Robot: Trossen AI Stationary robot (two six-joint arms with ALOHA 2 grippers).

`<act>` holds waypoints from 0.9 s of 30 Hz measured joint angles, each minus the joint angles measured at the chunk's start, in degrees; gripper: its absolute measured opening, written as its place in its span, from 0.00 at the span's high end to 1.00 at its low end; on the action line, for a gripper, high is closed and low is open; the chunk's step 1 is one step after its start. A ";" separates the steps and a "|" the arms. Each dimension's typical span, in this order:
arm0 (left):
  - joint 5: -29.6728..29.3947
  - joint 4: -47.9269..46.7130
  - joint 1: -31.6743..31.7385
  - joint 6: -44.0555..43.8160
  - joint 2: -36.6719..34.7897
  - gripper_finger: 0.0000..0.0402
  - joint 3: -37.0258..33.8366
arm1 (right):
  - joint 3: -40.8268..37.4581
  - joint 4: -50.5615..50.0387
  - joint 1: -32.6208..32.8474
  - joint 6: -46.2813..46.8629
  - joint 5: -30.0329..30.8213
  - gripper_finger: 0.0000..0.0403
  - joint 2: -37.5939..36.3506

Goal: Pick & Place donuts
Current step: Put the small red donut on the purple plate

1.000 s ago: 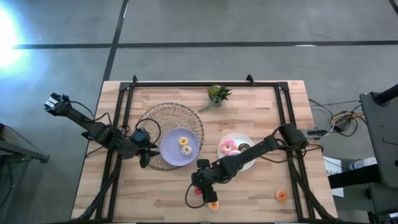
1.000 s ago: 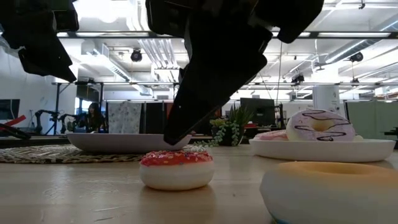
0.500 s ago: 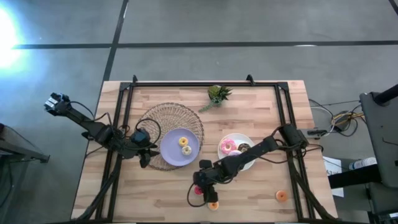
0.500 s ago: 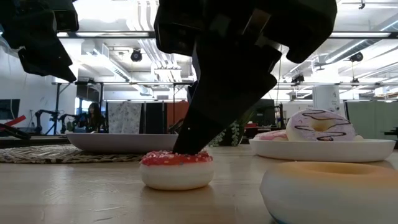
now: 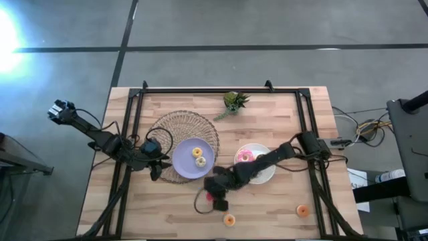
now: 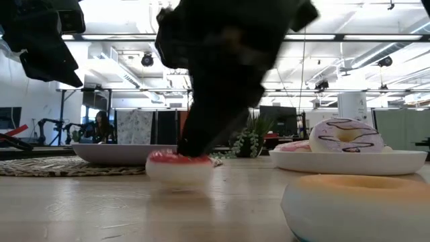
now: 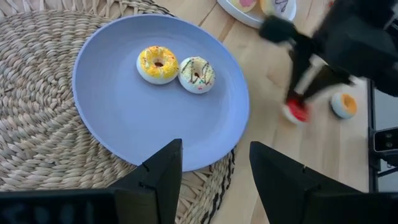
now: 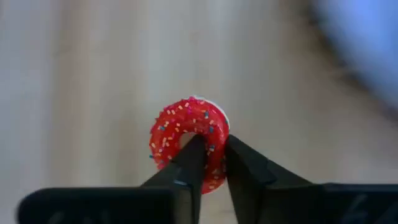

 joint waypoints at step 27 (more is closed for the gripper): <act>-6.20 -11.84 -6.25 -5.83 -0.98 0.61 6.49 | 42.65 -19.27 -19.56 -19.61 0.20 0.88 19.57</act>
